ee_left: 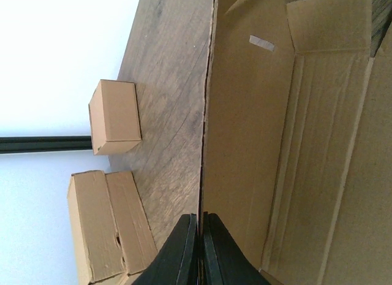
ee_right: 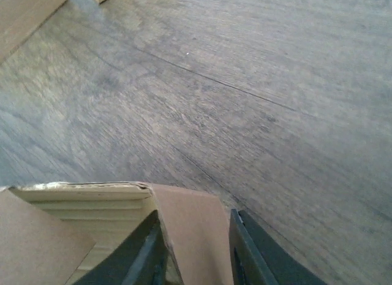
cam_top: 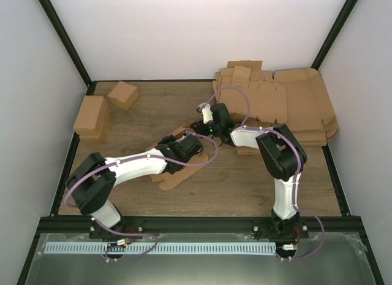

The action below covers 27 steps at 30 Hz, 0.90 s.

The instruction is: Fold the paper box

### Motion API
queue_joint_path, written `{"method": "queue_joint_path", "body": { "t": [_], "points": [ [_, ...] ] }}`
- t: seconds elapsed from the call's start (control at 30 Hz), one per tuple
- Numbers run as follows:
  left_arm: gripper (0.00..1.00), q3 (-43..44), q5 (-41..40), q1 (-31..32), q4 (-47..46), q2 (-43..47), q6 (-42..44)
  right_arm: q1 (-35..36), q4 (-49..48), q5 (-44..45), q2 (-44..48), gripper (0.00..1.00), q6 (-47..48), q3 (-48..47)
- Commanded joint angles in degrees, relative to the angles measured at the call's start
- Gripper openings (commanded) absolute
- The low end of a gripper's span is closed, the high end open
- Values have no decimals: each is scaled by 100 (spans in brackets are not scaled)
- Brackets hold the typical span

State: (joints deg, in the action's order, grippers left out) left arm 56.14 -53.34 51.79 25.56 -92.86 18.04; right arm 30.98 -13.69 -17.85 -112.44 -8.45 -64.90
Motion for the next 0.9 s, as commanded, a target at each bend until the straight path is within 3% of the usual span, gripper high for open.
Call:
{"method": "queue_joint_path", "body": {
  "t": [0.0, 0.1, 0.17, 0.27, 0.33, 0.5, 0.6, 0.77, 0.87],
  "points": [
    [4, -51, 33, 23, -143, -100, -92, 95, 0, 224, -15, 24, 258, -295],
    [7, 27, 386, -4, -56, -29, -313, 141, 88, 357, 215, 12, 322, -218],
    [11, 212, 947, -70, 159, 82, -578, 164, 189, 466, 340, 10, 385, -200],
    [27, 565, 1910, -198, 567, 188, -1007, 169, 375, 568, 471, 6, 531, -206],
    [43, 806, 2493, -322, 813, 219, -1345, 163, 453, 625, 559, 6, 632, -192],
    [53, 1440, 3872, -936, 1372, 335, -1951, 163, 515, 722, 733, 6, 766, -79],
    [75, 1698, 4740, -1320, 1564, 625, -2022, 165, 650, 727, 731, 6, 799, -130],
    [99, 1937, 6252, -1963, 1682, 1100, -2020, 187, 735, 772, 780, 6, 839, -112],
    [100, 1926, 6942, -2306, 1601, 1301, -2168, 215, 749, 842, 794, 6, 908, -93]
  ]
}}
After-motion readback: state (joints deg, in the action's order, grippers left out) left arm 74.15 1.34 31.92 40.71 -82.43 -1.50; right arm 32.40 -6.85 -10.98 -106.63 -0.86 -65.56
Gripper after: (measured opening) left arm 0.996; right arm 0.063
